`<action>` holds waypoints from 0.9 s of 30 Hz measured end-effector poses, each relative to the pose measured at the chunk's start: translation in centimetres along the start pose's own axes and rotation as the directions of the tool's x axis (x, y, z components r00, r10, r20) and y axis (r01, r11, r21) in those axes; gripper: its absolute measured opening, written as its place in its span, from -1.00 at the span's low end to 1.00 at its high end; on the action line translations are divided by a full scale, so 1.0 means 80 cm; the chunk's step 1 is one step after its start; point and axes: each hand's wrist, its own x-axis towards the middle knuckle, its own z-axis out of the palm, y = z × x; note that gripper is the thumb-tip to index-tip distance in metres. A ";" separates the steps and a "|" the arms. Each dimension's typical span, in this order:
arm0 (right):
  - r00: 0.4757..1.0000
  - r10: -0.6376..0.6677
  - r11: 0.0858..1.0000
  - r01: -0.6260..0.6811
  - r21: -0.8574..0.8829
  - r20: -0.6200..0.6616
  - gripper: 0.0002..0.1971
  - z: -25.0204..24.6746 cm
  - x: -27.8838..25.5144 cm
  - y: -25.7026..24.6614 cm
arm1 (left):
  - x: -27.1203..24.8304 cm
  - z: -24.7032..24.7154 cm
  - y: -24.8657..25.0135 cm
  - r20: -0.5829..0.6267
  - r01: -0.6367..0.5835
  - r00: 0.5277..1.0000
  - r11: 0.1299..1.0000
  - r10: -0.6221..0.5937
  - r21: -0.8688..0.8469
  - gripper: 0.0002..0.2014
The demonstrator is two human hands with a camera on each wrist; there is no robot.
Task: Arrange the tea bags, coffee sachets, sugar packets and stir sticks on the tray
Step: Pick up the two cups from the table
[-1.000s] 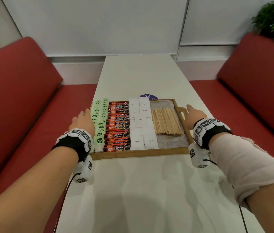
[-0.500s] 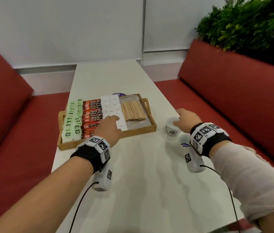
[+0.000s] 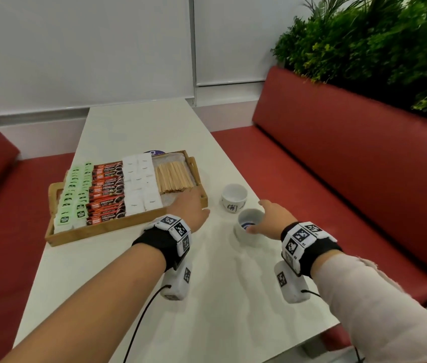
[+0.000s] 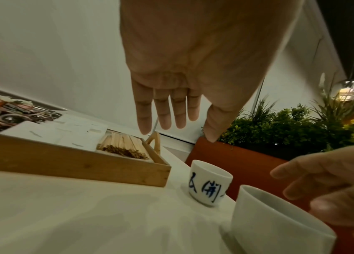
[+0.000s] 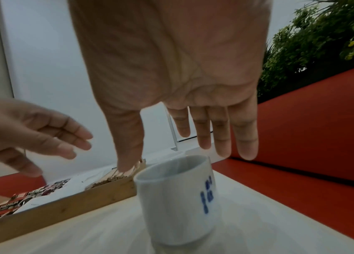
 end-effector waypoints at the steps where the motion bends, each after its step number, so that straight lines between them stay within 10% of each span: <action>1: 1.000 -0.010 1.000 0.010 -0.002 0.013 -0.08 0.002 0.000 0.003 | 0.005 0.005 0.007 0.001 0.002 1.000 1.000 -0.002 0.002 -0.47; 10: 0.995 -0.088 0.994 0.085 0.071 0.038 -0.11 0.019 0.014 0.035 | 0.055 0.042 0.076 -0.014 0.010 1.000 0.997 -0.009 0.080 -0.35; 27: 0.980 -0.197 0.966 0.196 0.170 -0.015 -0.28 0.038 0.041 0.060 | 0.130 0.070 0.107 0.307 -0.105 0.952 0.920 -0.017 0.377 -0.22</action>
